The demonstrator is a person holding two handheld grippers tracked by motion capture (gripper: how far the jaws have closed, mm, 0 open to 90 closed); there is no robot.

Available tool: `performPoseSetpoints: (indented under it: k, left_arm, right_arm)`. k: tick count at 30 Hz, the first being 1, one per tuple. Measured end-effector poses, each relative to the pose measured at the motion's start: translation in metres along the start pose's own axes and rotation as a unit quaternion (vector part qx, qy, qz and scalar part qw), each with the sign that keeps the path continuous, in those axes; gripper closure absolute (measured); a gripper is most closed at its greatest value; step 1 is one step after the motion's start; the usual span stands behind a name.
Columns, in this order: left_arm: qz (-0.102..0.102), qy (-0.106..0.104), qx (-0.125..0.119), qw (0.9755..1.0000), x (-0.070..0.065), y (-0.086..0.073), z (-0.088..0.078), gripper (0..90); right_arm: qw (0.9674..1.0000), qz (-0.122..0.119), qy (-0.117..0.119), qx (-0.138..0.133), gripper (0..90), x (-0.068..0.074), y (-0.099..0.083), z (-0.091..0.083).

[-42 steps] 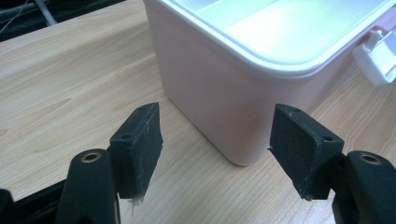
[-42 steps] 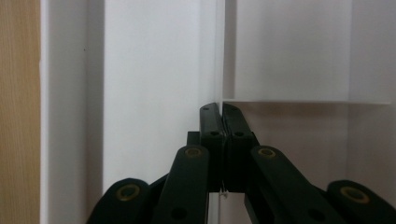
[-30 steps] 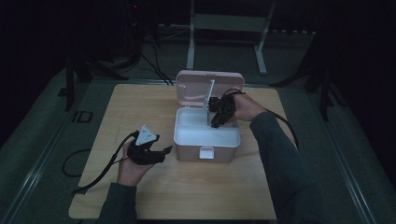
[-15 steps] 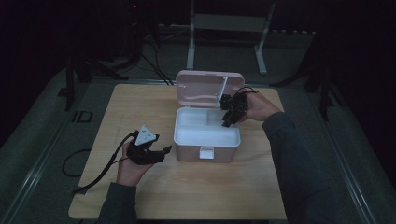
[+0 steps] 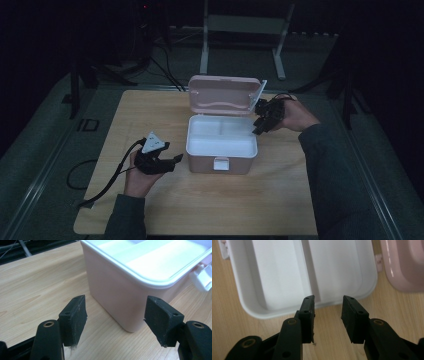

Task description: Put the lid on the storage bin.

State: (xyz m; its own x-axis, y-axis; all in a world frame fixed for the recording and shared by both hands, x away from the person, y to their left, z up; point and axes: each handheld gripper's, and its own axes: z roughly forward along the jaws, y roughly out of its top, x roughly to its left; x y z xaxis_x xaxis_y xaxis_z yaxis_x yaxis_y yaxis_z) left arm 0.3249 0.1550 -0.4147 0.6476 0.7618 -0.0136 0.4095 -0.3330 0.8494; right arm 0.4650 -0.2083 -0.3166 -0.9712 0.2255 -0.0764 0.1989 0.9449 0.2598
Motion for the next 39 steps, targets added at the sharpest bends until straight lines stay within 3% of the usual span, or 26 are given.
performPoseSetpoints:
  k: [5, 9, 16, 23, 24, 27, 33, 39]
  left_arm:
    - [-0.010, -0.008, -0.015, 0.9998, 0.007, 0.006, -0.002, 33.9]
    - [-0.015, -0.016, -0.018, 0.9996, 0.013, 0.009, -0.001, 33.9]
    - [-0.020, -0.038, -0.022, 0.9988, 0.026, 0.022, 0.003, 35.8]
    - [-0.020, -0.042, -0.022, 0.9987, 0.042, 0.039, 0.008, 39.8]
    - [-0.021, -0.042, -0.022, 0.9986, 0.045, 0.042, 0.009, 40.8]
    - [-0.019, -0.040, -0.017, 0.9989, 0.051, 0.049, 0.013, 41.8]
    - [0.003, -0.041, -0.008, 0.9991, 0.054, 0.068, 0.021, 42.2]
    - [0.011, -0.047, -0.012, 0.9987, 0.057, 0.085, 0.033, 42.7]
  right_arm:
    - [0.9997, 0.021, -0.011, 0.002, 59.5, -0.003, -0.010, -0.003]
    - [0.9983, 0.050, -0.014, -0.029, 57.7, -0.009, -0.018, -0.008]
    - [0.9948, 0.087, -0.022, -0.049, 54.4, -0.016, -0.029, -0.005]
    - [0.9894, 0.113, -0.037, -0.083, 53.9, -0.022, -0.034, -0.004]
    - [0.9858, 0.125, -0.045, -0.102, 53.6, -0.025, -0.034, -0.004]
    - [0.9824, 0.137, -0.044, -0.119, 53.6, -0.028, -0.034, -0.003]
    - [0.9776, 0.153, -0.061, -0.131, 52.5, -0.030, -0.031, -0.001]
    - [0.9740, 0.164, -0.066, -0.142, 53.1, -0.033, -0.031, -0.001]
